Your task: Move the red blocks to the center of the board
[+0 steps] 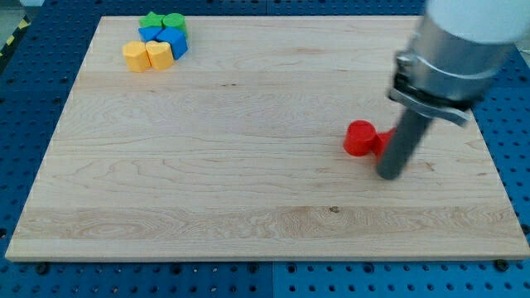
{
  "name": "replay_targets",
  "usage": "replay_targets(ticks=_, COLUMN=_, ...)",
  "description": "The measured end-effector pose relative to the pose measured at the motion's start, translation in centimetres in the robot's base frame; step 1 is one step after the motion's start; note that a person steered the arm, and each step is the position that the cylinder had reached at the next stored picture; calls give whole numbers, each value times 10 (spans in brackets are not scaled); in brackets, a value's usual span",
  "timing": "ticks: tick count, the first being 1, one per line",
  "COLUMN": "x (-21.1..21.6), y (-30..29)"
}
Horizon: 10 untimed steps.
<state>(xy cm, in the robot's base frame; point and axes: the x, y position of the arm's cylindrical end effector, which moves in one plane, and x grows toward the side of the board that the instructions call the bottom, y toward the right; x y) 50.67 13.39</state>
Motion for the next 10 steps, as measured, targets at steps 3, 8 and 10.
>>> replay_targets(ticks=3, x=14, y=-15)
replay_targets(ticks=8, x=-72, y=-32)
replay_targets(ticks=10, x=-108, y=-117)
